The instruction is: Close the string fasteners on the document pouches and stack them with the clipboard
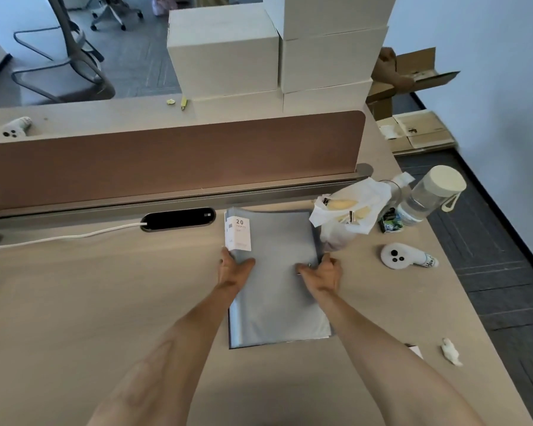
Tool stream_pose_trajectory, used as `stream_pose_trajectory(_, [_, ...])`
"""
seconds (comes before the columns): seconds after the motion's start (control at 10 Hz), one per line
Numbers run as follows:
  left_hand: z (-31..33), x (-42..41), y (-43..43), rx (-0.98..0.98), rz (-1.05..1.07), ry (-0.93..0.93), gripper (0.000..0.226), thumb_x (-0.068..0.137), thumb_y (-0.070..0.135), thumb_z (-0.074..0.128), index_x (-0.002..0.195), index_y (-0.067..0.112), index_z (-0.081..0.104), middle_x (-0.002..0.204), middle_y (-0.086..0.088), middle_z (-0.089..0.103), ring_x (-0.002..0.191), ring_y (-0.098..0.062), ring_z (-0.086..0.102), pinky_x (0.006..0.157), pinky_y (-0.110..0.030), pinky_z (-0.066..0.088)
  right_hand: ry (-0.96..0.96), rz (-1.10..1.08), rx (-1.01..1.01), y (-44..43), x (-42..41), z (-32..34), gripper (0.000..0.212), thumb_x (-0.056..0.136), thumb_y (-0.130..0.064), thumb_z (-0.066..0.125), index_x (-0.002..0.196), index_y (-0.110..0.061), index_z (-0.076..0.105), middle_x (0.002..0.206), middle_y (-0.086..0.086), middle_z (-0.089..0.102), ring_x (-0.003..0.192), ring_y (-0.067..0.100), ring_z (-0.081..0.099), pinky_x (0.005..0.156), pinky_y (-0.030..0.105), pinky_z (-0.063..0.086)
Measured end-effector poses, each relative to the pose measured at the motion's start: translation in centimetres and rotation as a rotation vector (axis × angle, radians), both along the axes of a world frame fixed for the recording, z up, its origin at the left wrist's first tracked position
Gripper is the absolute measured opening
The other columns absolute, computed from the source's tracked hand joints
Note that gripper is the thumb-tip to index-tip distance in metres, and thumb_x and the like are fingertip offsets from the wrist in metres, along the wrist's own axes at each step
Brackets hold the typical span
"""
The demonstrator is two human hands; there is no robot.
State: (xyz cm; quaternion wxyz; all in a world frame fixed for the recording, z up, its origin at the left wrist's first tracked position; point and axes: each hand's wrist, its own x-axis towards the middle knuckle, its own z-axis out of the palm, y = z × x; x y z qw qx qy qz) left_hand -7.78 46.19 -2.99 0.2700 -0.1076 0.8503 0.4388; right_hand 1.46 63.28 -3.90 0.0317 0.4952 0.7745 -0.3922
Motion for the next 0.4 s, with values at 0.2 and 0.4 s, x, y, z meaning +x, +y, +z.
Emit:
stream_pose_trajectory(0.2, [1.6, -0.2, -0.6, 0.016, -0.079, -0.006, 0.063, 0.083, 0.032, 0.064, 0.134, 0.014, 0.033, 0.134, -0.013, 0.048, 0.12, -0.032, 0.049, 0.096, -0.035, 0.043, -0.035, 0.049, 0.002, -0.3, 0.8, 0.8, 0.055, 0.074, -0.045, 0.066, 0.113, -0.009, 0.052, 0.128, 0.011, 0.051, 0.123, 0.032, 0.039, 0.098, 0.042, 0.039])
stream_pose_trajectory(0.4, [3.0, 1.6, -2.6, 0.134, -0.057, 0.098, 0.056, 0.094, 0.03, 0.051, 0.143, 0.015, 0.03, 0.143, -0.013, 0.042, 0.123, -0.033, 0.049, 0.099, -0.044, 0.047, 0.051, 0.11, 0.09, -1.4, 2.5, 2.3, 0.042, 0.084, -0.031, 0.059, 0.12, -0.009, 0.055, 0.132, 0.013, 0.049, 0.124, 0.034, 0.042, 0.099, 0.039, 0.039])
